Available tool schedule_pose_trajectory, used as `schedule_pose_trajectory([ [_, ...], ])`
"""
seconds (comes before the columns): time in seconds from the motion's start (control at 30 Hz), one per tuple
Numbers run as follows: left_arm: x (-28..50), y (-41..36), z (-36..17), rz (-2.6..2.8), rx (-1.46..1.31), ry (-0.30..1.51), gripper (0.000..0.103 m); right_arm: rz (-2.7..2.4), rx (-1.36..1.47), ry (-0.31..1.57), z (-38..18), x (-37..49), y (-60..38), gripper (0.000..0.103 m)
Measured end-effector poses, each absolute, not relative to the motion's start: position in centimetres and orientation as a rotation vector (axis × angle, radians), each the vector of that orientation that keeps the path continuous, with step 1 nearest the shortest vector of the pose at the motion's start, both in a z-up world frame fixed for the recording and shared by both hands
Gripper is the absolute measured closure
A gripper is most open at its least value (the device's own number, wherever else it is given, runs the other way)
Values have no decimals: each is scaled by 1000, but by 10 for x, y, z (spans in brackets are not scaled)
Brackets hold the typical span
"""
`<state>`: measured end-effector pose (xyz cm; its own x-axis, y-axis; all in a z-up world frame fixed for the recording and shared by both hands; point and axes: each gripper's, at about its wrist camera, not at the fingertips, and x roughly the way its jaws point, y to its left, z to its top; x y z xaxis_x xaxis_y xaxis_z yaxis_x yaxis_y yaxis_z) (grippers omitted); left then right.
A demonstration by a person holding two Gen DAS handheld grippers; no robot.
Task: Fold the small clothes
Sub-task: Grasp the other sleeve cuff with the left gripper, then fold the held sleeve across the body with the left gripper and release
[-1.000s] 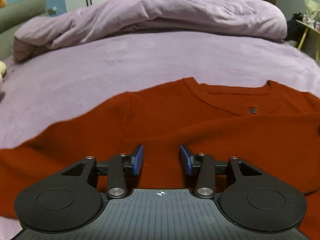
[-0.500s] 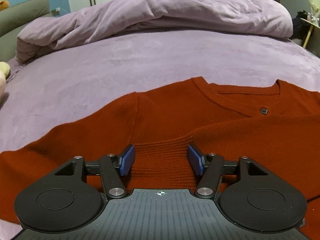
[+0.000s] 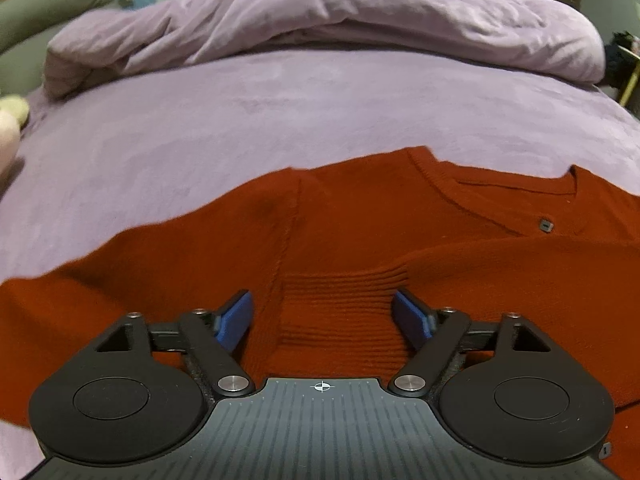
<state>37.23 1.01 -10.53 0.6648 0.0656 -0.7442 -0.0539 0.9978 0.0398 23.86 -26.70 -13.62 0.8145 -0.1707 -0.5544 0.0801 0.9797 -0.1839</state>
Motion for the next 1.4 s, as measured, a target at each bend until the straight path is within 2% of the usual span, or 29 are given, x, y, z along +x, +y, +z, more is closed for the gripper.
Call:
schedule_pose_trajectory([
  [0.1, 367, 23, -100, 86, -52, 886, 15, -136, -173, 614, -133, 241, -266, 85],
  [0.17, 356, 36, -91, 112, -77, 901, 20, -141, -218, 633, -129, 241, -260, 84],
  [0.27, 320, 71, -72, 94, -167, 878, 21, -182, -281, 697, -108, 238, -244, 84],
  [0.37, 266, 131, -60, 110, -320, 796, 17, -100, -81, 674, -83, 198, -240, 82],
  [0.5, 210, 230, -67, 331, -495, 724, 19, -27, 94, 666, -75, 134, -233, 81],
  [0.57, 196, 277, -77, 450, -584, 723, 29, -17, 137, 678, -77, 115, -229, 81],
  [0.67, 182, 335, -94, 565, -749, 688, 38, -12, 183, 702, -80, 100, -221, 81],
  [0.77, 178, 372, -107, 568, -876, 625, 53, -12, 180, 716, -77, 102, -213, 81],
  [0.83, 181, 386, -110, 570, -915, 592, 58, -14, 169, 711, -73, 105, -207, 81],
  [0.87, 182, 393, -112, 569, -937, 577, 66, -14, 168, 707, -71, 107, -206, 81],
  [0.9, 183, 397, -115, 573, -956, 567, 71, -13, 171, 703, -69, 109, -205, 81],
  [0.93, 182, 403, -118, 583, -981, 562, 85, -12, 176, 700, -67, 110, -204, 81],
  [0.97, 182, 409, -122, 592, -1007, 561, 93, -10, 181, 699, -66, 111, -203, 81],
  [1.07, 180, 417, -127, 573, -1074, 534, 95, -8, 180, 697, -66, 112, -200, 81],
  [1.17, 183, 402, -105, 554, -920, 534, 95, -9, 173, 690, -66, 111, -199, 81],
  [1.3, 195, 341, -49, 398, -678, 480, 96, -11, 198, 672, -64, 110, -206, 81],
  [1.4, 208, 262, -2, 170, -552, 435, 96, -15, 231, 649, -60, 108, -212, 81],
])
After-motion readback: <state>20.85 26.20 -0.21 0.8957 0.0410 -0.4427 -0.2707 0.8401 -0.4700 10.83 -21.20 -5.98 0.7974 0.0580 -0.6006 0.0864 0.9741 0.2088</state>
